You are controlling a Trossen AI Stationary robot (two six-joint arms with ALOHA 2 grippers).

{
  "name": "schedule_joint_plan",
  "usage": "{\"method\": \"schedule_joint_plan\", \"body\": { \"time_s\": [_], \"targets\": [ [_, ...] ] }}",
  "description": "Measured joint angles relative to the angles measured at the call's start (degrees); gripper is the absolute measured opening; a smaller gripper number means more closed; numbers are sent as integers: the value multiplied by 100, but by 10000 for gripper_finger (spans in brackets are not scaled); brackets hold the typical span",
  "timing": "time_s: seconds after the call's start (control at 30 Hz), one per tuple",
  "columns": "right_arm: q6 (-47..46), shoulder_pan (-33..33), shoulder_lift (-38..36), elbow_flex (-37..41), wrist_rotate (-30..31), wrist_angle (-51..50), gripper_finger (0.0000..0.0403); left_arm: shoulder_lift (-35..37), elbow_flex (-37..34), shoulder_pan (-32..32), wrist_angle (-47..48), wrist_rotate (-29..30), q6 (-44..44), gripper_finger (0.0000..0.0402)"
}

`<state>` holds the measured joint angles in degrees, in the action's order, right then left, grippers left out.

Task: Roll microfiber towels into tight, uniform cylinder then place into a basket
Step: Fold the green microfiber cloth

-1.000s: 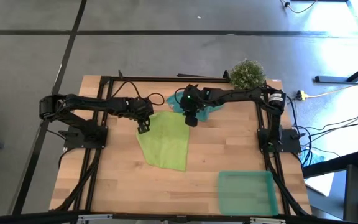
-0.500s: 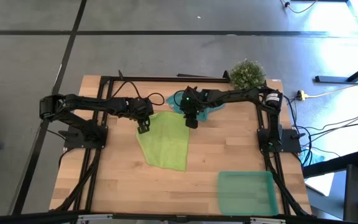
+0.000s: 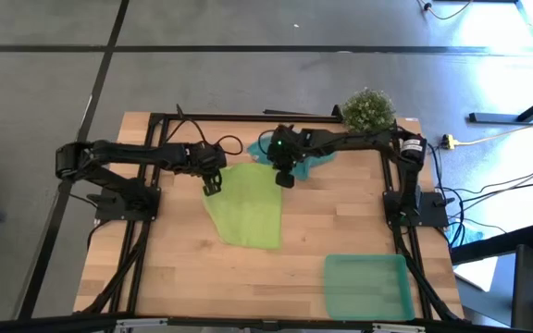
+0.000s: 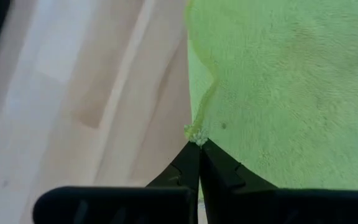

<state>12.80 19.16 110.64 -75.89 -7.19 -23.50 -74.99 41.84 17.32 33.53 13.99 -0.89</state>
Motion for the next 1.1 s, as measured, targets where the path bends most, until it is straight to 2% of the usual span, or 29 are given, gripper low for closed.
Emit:
{"method": "schedule_joint_plan", "body": {
  "time_s": [0.17, 0.33, 0.67, 0.77, 0.87, 0.93, 1.1],
  "targets": [
    [261, -46, -250, -742, 405, -725, 6, 321, 645, 0, 715, 577, -199, 1],
    [506, -70, -297, -1754, 1102, -1558, 4, 593, 1416, 13, 1326, 1255, -202, 1],
    [1025, -65, -294, -3293, 2100, -1878, 4, 683, 2610, 210, 1402, 2835, 384, 0],
    [1215, -68, -294, -3571, 2489, -1875, 4, 681, 2828, 339, 1543, 2835, 687, 0],
    [1303, -65, -294, -3749, 2776, -1865, 4, 680, 3014, 414, 1489, 3292, 613, 0],
    [1339, -65, -294, -3795, 3103, -1834, 4, 680, 3098, 469, 1496, 3296, 760, 0],
    [1600, 5, -292, -3806, 3025, -1815, 4, 680, 3163, 669, 1380, 3329, 753, 0]
  ]
}}
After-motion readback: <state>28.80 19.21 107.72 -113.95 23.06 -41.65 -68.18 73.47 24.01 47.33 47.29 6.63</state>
